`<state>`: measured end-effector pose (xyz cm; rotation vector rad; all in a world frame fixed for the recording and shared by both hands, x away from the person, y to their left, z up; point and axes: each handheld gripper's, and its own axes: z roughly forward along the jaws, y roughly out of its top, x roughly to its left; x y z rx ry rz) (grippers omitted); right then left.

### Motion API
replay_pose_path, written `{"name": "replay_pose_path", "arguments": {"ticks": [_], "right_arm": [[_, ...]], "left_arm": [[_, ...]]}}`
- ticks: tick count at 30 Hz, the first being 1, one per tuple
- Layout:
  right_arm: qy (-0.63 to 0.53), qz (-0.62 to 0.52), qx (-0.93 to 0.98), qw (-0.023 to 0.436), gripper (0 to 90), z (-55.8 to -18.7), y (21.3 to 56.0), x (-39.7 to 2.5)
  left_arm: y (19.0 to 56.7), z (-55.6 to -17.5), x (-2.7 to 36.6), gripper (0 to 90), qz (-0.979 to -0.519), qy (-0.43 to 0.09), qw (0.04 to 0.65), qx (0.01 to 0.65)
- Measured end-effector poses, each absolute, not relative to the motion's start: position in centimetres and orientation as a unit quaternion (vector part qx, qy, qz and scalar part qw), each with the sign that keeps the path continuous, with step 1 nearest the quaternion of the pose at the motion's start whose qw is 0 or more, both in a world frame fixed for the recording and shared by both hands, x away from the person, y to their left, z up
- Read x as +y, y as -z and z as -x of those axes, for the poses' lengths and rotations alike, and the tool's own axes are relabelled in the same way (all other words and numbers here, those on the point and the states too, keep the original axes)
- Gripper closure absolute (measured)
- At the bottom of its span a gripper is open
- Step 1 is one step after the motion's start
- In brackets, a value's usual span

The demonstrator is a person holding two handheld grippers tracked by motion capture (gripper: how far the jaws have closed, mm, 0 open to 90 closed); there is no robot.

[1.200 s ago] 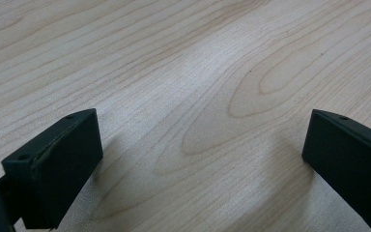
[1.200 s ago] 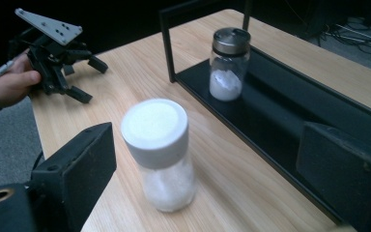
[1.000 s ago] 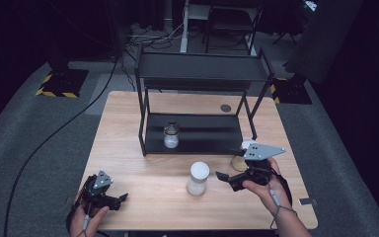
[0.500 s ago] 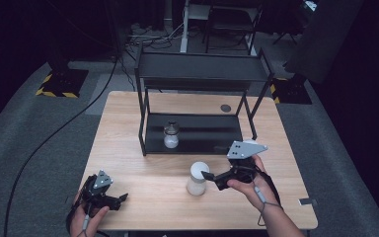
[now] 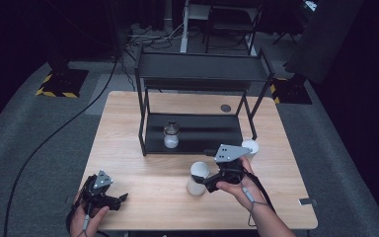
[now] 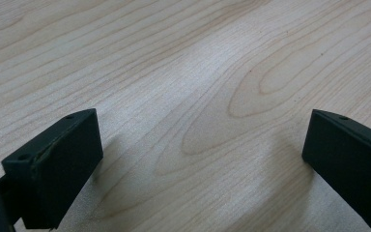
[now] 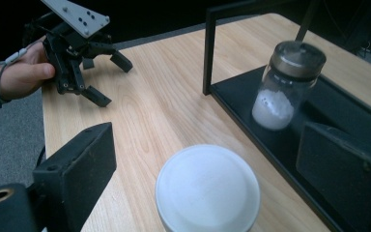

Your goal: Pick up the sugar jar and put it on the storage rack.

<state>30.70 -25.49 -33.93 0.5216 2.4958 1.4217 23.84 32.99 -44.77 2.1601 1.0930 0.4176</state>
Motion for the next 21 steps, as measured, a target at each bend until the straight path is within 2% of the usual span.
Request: {"name": "replay_pose_path", "arguments": {"ticks": [7, 21], "right_arm": [[-0.475, -0.18, 0.855, 0.106, 7.6, -30.9, 35.1, -25.1], [-0.452, -0.179, 0.869, 0.096, 15.6, -31.9, 36.7, -24.4]], "left_arm": [[44.8, -23.8, 33.0, 0.1, -0.828, -0.16, 0.336, 0.419], [44.8, -23.8, 33.0, 0.2, -0.828, -0.16, 0.336, 0.419]]}}
